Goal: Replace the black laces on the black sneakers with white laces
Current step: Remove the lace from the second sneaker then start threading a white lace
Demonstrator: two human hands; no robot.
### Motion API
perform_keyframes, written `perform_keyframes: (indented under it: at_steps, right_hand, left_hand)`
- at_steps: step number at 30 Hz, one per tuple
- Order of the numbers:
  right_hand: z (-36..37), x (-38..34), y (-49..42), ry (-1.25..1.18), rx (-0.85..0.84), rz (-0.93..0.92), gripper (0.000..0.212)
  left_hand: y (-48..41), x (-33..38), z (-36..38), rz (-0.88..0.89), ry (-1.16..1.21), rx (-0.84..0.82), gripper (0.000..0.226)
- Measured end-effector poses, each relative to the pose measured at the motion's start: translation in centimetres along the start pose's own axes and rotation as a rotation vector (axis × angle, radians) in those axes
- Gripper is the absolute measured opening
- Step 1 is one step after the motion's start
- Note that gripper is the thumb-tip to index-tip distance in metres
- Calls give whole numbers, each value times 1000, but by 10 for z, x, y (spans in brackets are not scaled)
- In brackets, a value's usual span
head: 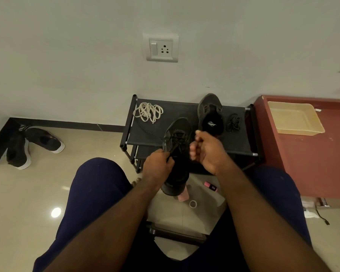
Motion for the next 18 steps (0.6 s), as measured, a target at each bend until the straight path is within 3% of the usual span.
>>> perform_keyframes:
  at_steps: [2,3,5,8,10,12,14,18]
  right_hand:
    - [-14,-26,11,-283,26,-25,40]
    - [-18,-41,15,-296,29,-81,40]
    - [-21,-52,21,-140,86,-213,33]
    - [-11,-20,16,379,186,-274,21]
    - [2,15,9,533,133,-240,42]
    - [11,33,7,540,42,-255,50]
    - [12,38,6,447,0,-254,43]
    - [5,4,19,-141,-44,-171,19]
  left_hand:
    - [2,-2,2,-4,7,-1,25]
    - [3,-1,2,-2,6,5,24]
    - [6,2,0,5,-3,20,24]
    - [5,5,-2,7,-4,34,23]
    - [5,6,-2,7,-6,28,23]
    - [8,4,-1,4,-14,24,22]
    - [9,3,0,1,-19,28,22]
    - [8,4,1,-1,-22,18,24]
Point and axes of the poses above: each hand's wrist, its own y-axis away from the middle knuckle, its own z-axis out of the palm, x = y × z, the point moved 5 cm from there along -y, towards the middle knuckle, and after that the axes turned 9 degrees about x, right-handed, at the moved point
